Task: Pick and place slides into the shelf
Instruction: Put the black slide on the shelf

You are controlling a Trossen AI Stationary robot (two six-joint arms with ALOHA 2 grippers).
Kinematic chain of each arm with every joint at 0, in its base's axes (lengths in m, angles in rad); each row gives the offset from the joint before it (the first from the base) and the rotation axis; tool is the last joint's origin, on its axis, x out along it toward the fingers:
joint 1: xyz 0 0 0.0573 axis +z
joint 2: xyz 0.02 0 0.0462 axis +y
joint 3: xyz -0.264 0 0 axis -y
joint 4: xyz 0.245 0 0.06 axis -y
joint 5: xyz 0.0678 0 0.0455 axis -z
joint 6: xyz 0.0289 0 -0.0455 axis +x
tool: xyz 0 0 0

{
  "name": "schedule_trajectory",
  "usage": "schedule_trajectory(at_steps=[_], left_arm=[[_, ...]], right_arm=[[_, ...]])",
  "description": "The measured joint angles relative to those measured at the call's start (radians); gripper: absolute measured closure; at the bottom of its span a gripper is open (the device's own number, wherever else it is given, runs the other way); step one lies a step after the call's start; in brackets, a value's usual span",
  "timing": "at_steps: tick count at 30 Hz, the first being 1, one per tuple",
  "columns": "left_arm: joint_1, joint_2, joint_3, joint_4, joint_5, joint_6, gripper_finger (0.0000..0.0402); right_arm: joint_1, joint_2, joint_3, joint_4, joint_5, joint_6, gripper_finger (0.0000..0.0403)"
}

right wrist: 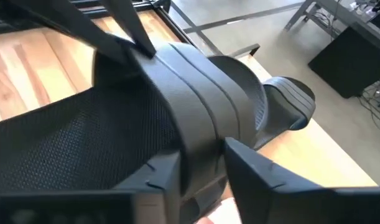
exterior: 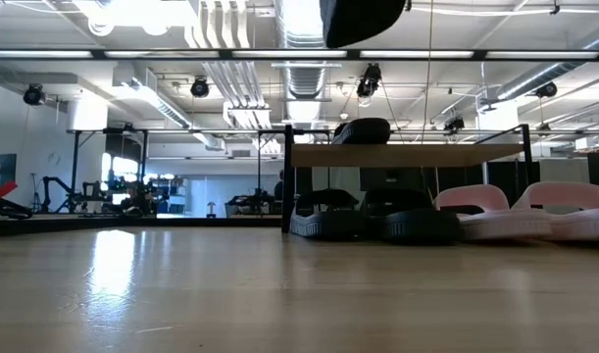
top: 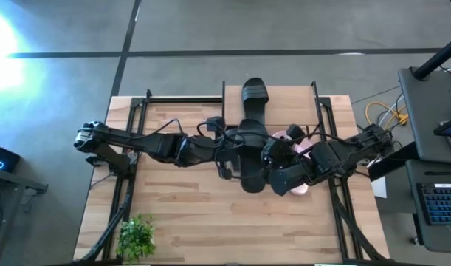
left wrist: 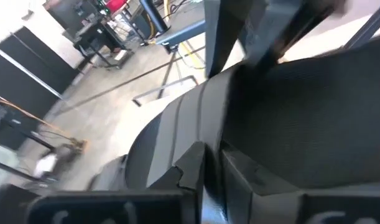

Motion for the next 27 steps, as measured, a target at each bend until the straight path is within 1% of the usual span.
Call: schedule_trajectory(at_steps=[3,6,8,13,17,19,22,24,27], left_arm=[[-0.001,-0.001,0.0,0.003,0.013,-0.062,0.0356],[-0.005,-0.001,0.0,-0.003,0.015,-0.068,0.0336],[-0.011,-0.001,0.0,-0.015,0.014,-0.069,0.0327],[-0.039,-0.002,0.0,-0.067,0.007,-0.071,0.0315],[-0.065,-0.003,0.0,-0.16,-0.018,-0.111,0.0303],[-0.077,-0.006,0.0,-0.223,-0.063,-0.158,0.0294],[-0.091,-0.025,-0.001,-0.329,-0.164,-0.242,0.0281],[-0.094,-0.046,-0.002,-0.412,-0.192,-0.307,0.0273],[-0.098,-0.083,-0.02,-0.514,-0.202,-0.43,0.0264]], right_arm=[[-0.001,0.0,-0.002,-0.004,0.007,-0.001,0.033],[-0.003,0.0,-0.007,-0.005,0.029,-0.002,0.0371],[-0.006,0.0,-0.009,-0.007,0.038,-0.002,0.0387],[-0.011,0.0,-0.009,-0.031,0.037,0.017,0.039],[-0.011,0.0,-0.009,-0.086,0.052,0.075,0.0391],[-0.011,-0.002,-0.009,-0.12,0.056,0.113,0.0391],[-0.01,-0.004,-0.009,-0.164,0.085,0.172,0.0391],[-0.01,-0.014,-0.013,-0.161,0.102,0.184,0.0392],[-0.01,-0.029,-0.015,-0.162,0.145,0.199,0.0392]])
